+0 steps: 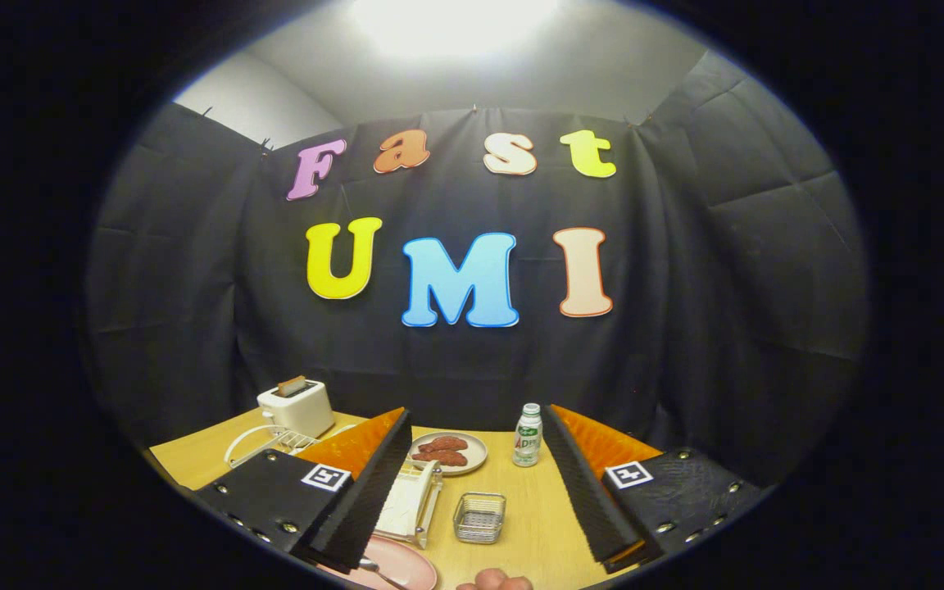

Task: Take the plate from the dish rack, then take the spoon from the basket and place it into the plate.

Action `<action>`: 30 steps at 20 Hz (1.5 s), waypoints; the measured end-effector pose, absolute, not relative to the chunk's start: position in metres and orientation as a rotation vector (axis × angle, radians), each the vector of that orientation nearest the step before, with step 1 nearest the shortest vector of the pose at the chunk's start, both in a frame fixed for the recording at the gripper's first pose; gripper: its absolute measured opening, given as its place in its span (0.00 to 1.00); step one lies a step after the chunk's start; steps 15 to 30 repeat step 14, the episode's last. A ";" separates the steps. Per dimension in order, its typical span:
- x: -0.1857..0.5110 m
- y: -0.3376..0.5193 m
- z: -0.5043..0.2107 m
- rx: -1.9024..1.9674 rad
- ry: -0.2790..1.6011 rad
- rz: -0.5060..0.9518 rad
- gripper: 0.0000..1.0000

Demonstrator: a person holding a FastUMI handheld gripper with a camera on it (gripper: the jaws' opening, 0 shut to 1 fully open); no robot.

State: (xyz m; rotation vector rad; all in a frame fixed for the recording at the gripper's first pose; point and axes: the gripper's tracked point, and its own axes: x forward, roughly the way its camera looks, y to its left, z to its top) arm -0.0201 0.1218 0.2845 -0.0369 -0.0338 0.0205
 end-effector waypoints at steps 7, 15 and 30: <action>-0.023 0.122 0.293 -0.068 -0.056 0.035 0.95; -0.018 0.114 0.287 -0.065 -0.048 0.052 0.95; -0.018 0.114 0.287 -0.065 -0.048 0.052 0.95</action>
